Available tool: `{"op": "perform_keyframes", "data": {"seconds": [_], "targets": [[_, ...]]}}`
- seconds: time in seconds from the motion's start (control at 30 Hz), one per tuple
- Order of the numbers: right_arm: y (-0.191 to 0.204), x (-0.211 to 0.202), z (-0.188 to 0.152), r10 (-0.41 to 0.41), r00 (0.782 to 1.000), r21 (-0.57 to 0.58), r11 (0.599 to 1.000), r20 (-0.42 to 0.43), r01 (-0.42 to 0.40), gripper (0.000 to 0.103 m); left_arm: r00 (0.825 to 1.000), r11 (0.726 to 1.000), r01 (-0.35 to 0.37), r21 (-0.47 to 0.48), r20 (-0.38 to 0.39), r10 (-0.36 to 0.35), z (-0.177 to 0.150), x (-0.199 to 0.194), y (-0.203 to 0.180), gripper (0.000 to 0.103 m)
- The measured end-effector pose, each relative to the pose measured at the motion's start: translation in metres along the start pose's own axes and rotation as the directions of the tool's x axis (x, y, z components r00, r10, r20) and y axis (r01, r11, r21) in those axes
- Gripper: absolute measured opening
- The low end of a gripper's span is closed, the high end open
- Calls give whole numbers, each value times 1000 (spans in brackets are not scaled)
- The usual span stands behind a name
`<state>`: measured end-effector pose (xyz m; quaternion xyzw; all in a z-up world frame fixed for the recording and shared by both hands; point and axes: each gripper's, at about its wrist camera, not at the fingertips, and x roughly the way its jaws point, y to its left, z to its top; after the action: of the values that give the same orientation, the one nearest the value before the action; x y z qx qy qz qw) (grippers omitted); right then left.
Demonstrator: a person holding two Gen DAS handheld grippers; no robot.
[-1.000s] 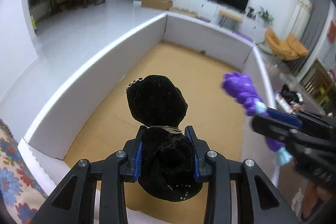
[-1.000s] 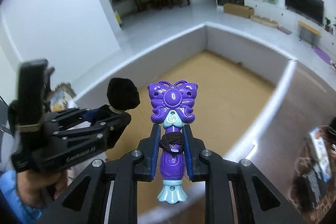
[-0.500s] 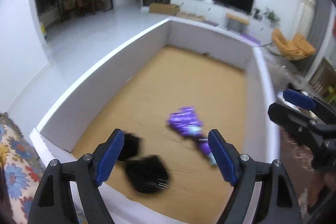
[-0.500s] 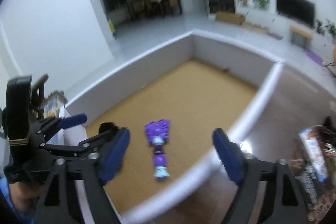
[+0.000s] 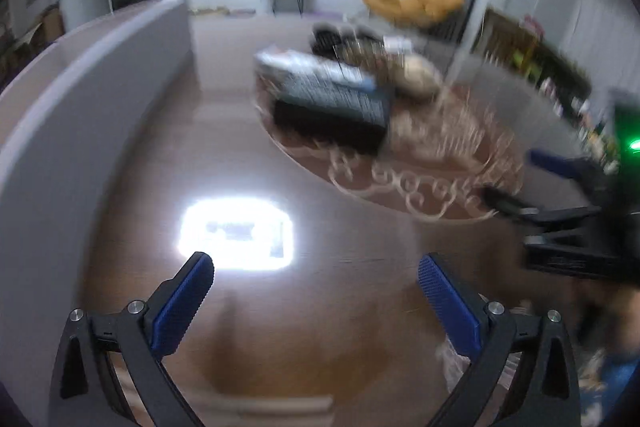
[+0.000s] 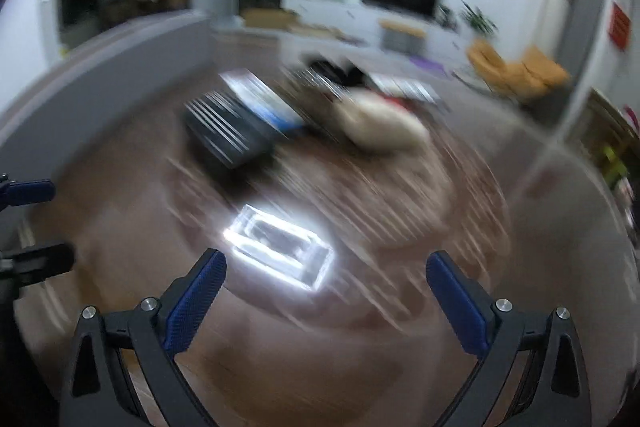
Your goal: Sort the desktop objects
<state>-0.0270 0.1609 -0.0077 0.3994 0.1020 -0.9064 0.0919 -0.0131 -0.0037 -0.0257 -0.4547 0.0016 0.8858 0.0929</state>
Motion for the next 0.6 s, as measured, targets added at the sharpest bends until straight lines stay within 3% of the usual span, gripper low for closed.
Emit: {"op": "perform_keyframes", "data": {"seconds": [0.1, 0.23, 0.3, 0.4, 0.6], "targets": [[-34, 8, -15, -24, 999, 58, 998, -36, 26, 100, 999, 998, -55, 44, 1, 55, 7, 26, -21, 103], [-46, 18, -18, 0, 997, 89, 996, -78, 7, 101, 994, 992, -107, 69, 10, 106, 28, 43, -24, 103], [-43, 21, -19, 8, 996, 94, 996, -89, 0, 103, 998, 997, -65, 40, -17, 66, 31, 48, -17, 103], [-47, 23, -20, 36, 994, 134, 991, -103, -22, 103, 997, 996, -72, 47, -19, 73, 29, 44, -16, 103], [-45, 21, -22, 17, 994, 146, 989, -105, -2, 103, 997, 997, -71, 44, -18, 72, 28, 44, -14, 103]]}}
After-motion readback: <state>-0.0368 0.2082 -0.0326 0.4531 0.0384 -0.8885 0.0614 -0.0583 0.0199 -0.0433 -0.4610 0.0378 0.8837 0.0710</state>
